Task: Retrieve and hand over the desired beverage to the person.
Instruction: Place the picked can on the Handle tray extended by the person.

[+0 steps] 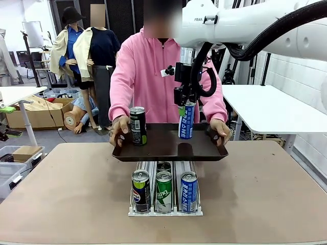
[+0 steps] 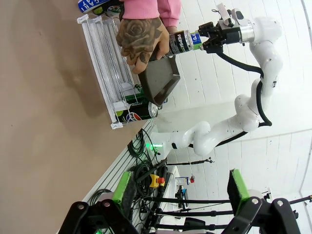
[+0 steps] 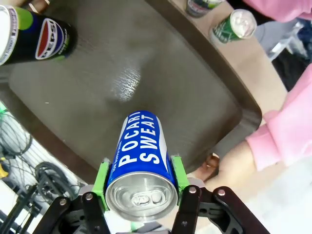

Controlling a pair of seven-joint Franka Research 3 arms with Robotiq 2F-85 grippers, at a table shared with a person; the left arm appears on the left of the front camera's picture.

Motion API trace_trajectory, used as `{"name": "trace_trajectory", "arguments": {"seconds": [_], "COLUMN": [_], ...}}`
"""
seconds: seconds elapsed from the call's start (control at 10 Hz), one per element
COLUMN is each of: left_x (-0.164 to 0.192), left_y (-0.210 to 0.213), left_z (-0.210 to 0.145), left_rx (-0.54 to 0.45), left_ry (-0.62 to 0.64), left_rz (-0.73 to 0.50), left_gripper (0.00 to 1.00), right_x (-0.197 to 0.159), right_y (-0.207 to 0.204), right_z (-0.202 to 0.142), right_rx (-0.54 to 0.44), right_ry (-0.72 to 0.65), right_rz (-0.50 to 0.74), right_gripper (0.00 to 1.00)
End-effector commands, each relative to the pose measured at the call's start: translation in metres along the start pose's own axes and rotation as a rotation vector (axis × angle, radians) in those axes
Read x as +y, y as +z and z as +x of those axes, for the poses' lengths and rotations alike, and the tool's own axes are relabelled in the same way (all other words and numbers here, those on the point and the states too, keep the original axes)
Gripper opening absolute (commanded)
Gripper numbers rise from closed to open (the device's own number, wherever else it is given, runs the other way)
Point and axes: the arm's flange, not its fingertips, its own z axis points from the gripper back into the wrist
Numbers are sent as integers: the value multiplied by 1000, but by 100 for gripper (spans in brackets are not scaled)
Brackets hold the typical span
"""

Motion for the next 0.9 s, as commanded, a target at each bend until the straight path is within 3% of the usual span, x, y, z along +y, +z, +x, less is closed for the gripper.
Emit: {"name": "trace_trajectory", "arguments": {"seconds": [0.0,0.8], "left_x": [-1,-1], "left_y": [-2,-2], "left_z": [-3,-3], "left_rx": [-11,-11], "left_ry": [0,0], "left_rz": [15,15], "left_gripper": [100,100], "right_x": [-3,-10], "right_y": [7,-22], "right_z": [13,21], "right_rx": [22,55], "right_ry": [9,23], "right_rz": [-3,21], "right_gripper": [19,19]}}
